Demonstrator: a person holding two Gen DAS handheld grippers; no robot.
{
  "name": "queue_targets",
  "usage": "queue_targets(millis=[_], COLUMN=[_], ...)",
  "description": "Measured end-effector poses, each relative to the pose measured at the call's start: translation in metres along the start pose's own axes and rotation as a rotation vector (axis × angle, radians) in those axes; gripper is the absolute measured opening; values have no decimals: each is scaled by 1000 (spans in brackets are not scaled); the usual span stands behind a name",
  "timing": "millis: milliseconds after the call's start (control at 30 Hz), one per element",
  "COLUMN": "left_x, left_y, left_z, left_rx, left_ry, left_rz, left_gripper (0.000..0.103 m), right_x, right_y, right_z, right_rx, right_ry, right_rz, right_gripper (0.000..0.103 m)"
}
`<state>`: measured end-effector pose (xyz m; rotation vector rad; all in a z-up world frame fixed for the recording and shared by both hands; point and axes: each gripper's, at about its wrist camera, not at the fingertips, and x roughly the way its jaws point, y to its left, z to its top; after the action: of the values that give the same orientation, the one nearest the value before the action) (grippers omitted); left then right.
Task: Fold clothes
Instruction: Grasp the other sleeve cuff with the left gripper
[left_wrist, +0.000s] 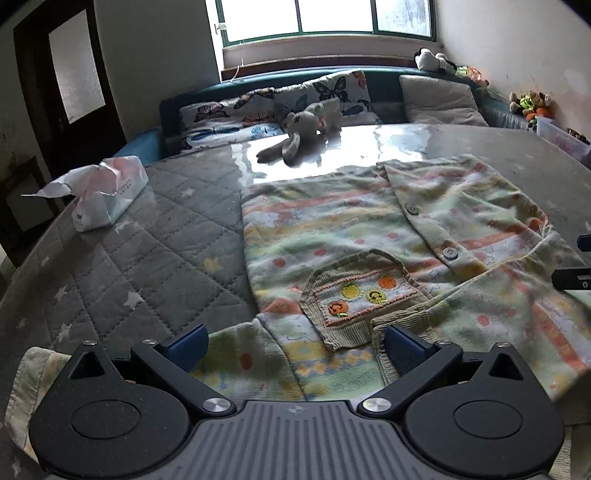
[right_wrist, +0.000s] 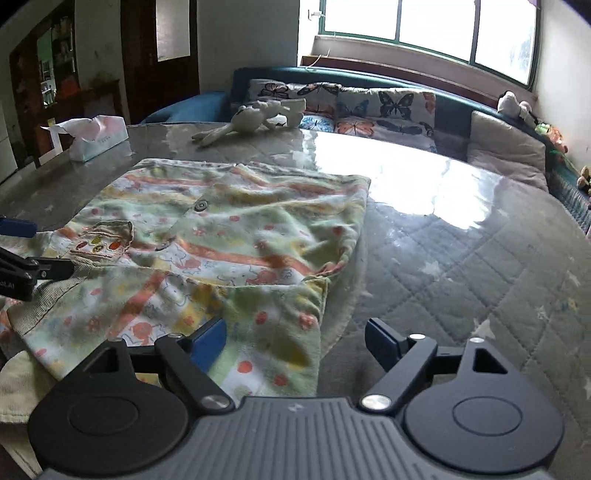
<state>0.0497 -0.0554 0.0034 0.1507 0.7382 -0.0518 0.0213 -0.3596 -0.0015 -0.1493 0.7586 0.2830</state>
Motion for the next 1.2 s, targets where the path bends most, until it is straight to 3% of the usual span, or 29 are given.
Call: queue_targets(millis=[233, 467, 533, 667, 833, 1200], left_x=[-35, -65, -71, -75, -74, -71], left_y=[48, 120, 139, 172, 200, 204], left_z=[-9, -44, -56, -77, -95, -95], left_rx=[-152, -341, -399, -502, -604, -629], left_ry=[-54, -70, -71, -56, -25, -34], left_rz=[27, 136, 178, 253, 288, 271], left_gripper=[103, 101, 96, 77, 56, 14], right_x=[-20, -29, -30, -31, -32, -34], right_y=[13, 15, 12, 8, 7, 4], right_z=[-10, -21, -23, -25, -28, -31], right_rx=[-63, -42, -25, 2, 19, 53], right_ry=[-40, -60, -65, -66, -71, -80], right_rz=[-25, -51, -57, -63, -69, -65], right_gripper=[102, 103, 103, 103, 103, 103])
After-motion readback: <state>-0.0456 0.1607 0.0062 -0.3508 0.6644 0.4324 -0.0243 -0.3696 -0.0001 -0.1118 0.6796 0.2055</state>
